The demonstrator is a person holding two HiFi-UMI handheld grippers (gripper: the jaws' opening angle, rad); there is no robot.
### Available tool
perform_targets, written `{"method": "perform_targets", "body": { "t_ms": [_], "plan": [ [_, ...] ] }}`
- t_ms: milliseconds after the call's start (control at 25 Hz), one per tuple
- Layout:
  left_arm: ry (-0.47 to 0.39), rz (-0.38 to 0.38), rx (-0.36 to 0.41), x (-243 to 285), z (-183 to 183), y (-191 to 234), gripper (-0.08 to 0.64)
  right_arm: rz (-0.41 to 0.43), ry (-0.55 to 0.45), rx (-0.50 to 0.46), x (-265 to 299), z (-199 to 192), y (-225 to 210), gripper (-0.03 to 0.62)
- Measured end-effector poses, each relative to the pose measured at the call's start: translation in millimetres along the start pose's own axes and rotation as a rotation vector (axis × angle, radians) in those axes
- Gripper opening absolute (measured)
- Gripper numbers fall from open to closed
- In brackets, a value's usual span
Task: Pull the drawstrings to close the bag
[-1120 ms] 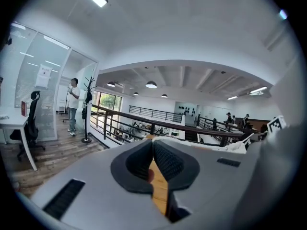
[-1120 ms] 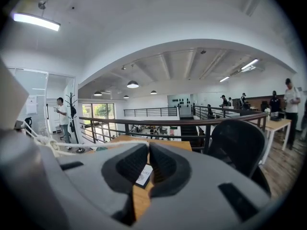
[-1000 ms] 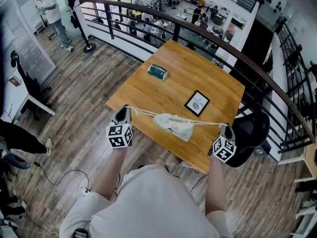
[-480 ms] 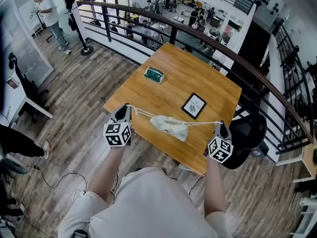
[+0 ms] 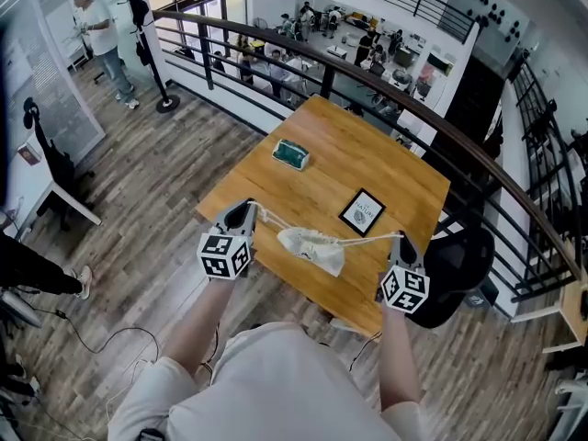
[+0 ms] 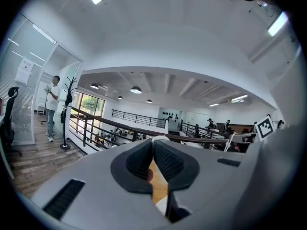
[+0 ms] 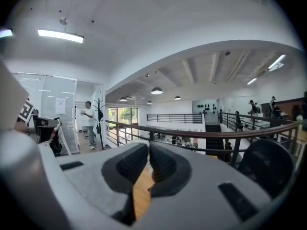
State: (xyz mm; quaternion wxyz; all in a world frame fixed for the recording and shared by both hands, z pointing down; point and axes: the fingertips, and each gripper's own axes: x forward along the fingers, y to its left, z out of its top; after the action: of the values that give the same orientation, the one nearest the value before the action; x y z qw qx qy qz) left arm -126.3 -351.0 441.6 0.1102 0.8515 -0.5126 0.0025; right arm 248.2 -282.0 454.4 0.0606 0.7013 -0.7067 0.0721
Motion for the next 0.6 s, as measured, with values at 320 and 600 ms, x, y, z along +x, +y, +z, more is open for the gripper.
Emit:
{"method": "perform_targets", "body": {
  "t_ms": [320, 600],
  "plan": [
    [-0.025, -0.065, 0.027, -2.1, 12.2, -25.4, 0.002, 0.113, -0.028, -0.013, -5.9, 16.4, 29.0, 0.015],
    [-0.026, -0.098, 0.056, -1.9, 8.1, -42.9, 0.002, 0.145, -0.046, -0.029, -14.1, 17.4, 33.1, 0.009]
  ]
}}
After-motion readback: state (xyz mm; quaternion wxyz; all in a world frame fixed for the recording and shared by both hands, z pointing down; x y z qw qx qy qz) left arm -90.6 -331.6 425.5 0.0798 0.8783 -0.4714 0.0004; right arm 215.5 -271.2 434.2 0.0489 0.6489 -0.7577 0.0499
